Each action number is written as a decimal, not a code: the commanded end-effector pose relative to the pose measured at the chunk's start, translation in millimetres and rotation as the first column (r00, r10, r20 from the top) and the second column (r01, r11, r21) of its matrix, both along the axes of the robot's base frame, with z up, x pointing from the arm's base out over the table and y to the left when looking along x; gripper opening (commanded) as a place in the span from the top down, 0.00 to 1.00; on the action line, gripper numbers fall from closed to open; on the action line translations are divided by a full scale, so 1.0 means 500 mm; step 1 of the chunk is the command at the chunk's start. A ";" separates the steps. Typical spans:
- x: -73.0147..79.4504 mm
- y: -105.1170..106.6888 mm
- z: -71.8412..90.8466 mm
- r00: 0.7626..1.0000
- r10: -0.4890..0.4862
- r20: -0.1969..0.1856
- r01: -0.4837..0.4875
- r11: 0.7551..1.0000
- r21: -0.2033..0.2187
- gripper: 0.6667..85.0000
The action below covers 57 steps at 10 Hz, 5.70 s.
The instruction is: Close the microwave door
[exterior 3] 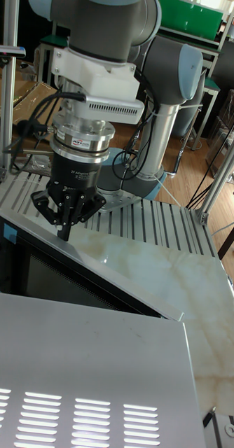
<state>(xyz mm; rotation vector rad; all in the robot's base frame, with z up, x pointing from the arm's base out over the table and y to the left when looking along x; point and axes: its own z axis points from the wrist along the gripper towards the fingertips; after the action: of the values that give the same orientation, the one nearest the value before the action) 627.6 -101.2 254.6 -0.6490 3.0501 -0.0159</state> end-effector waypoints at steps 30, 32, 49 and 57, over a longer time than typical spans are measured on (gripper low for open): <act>0.044 0.001 0.050 1.000 0.014 -0.011 -0.014 1.000 -0.010 0.64; 0.047 0.003 0.051 1.000 0.014 -0.007 -0.014 1.000 -0.009 0.64; 0.049 0.010 0.049 0.998 -0.067 -0.006 0.067 0.998 0.022 0.99; 0.061 0.004 -0.004 0.996 -0.084 0.006 0.084 0.996 0.016 0.99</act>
<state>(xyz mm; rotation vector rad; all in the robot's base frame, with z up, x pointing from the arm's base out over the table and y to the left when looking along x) 653.9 -100.1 266.3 -0.5240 3.0781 -0.0015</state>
